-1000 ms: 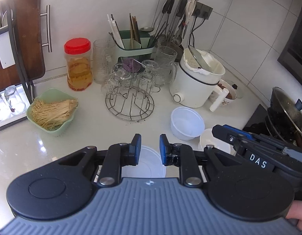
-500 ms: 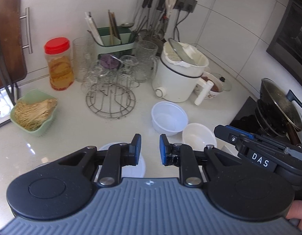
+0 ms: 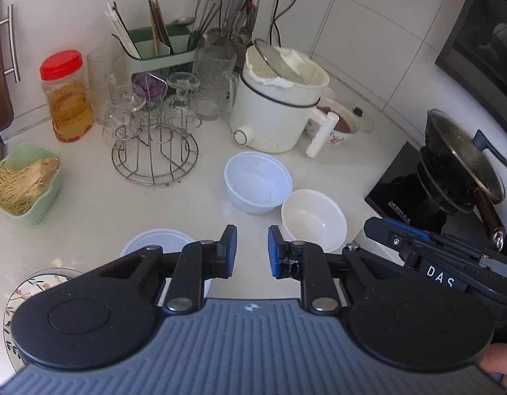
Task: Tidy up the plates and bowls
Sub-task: 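Position the left gripper fingers around the translucent bowl rim, then close the left gripper on the translucent bowl rim and lift it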
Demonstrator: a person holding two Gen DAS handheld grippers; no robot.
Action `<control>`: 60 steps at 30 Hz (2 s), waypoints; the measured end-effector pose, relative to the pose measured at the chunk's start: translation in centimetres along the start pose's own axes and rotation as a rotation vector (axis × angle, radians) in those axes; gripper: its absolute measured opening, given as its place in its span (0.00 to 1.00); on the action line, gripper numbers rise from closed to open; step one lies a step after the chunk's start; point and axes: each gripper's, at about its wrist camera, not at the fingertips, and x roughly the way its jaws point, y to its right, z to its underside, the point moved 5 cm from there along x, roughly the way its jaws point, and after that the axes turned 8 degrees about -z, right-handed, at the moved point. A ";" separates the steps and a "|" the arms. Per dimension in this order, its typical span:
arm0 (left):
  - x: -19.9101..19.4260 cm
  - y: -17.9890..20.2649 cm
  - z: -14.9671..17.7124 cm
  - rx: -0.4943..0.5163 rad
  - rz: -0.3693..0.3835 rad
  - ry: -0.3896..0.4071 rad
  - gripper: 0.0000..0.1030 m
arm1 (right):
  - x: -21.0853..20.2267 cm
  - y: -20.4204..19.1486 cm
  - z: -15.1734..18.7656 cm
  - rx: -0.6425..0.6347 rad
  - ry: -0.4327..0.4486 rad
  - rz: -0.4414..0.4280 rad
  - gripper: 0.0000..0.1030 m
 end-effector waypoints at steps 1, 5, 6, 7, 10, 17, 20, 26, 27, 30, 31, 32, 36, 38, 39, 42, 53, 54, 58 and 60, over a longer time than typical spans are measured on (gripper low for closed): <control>0.4 0.2 0.0 0.006 0.000 -0.010 0.23 | 0.2 0.3 0.2 0.010 -0.006 -0.003 0.19; 2.5 0.1 -0.4 -0.018 0.005 -0.049 0.23 | 1.2 1.3 0.0 0.022 -0.014 -0.008 0.19; 2.8 0.0 -0.6 -0.019 0.003 -0.049 0.23 | 1.4 1.5 -0.1 0.024 -0.013 -0.010 0.19; 3.2 0.0 -0.7 -0.016 -0.009 -0.049 0.23 | 1.7 1.7 -0.3 0.022 -0.014 -0.011 0.19; 4.3 0.2 -1.3 -0.015 -0.003 -0.060 0.23 | 2.7 2.4 -0.6 0.025 -0.019 -0.010 0.19; 7.1 0.4 -2.4 -0.022 -0.026 -0.077 0.23 | 5.2 3.9 -1.4 0.008 -0.045 -0.014 0.19; 8.3 0.4 -2.8 -0.027 -0.036 -0.085 0.23 | 6.2 4.6 -1.4 0.003 -0.064 -0.021 0.19; 10.9 0.4 -3.6 -0.029 -0.059 -0.101 0.23 | 8.9 5.3 -1.6 -0.037 -0.096 -0.024 0.19; 11.2 0.4 -3.7 -0.030 -0.061 -0.103 0.23 | 9.2 5.4 -1.7 -0.037 -0.096 -0.024 0.19; 12.4 0.3 -4.1 -0.029 -0.072 -0.113 0.26 | 10.3 5.9 -2.2 -0.032 -0.097 -0.026 0.19; 12.7 0.2 -4.2 -0.031 -0.075 -0.114 0.31 | 10.7 6.0 -2.3 -0.035 -0.098 -0.026 0.19; 13.1 0.2 -4.4 -0.033 -0.082 -0.115 0.37 | 11.1 6.1 -2.4 -0.037 -0.101 -0.026 0.19; 14.5 -0.5 -4.8 -0.062 -0.111 -0.124 0.44 | 12.6 6.5 -2.7 -0.042 -0.115 -0.021 0.19; 15.3 -0.9 -5.0 -0.084 -0.106 -0.144 0.44 | 13.3 6.6 -2.7 -0.037 -0.121 -0.014 0.31; 15.5 -1.1 -5.1 -0.093 -0.104 -0.152 0.44 | 13.5 6.6 -2.8 -0.031 -0.122 -0.016 0.44; 16.4 -1.4 -5.6 -0.105 -0.105 -0.173 0.44 | 14.3 6.8 -3.1 -0.014 -0.127 -0.031 0.49; 20.2 -1.7 -6.4 -0.110 -0.088 -0.239 0.44 | 18.0 8.4 -3.9 0.007 -0.174 -0.007 0.48; 20.5 -1.7 -6.4 -0.114 -0.081 -0.241 0.44 | 18.3 8.7 -4.0 0.012 -0.177 -0.006 0.48; 22.0 -1.5 -6.4 -0.124 -0.054 -0.240 0.44 | 19.7 9.6 -4.0 0.034 -0.178 0.004 0.46; 23.0 -1.3 -6.3 -0.130 -0.045 -0.241 0.44 | 20.5 9.9 -3.8 0.044 -0.182 -0.001 0.44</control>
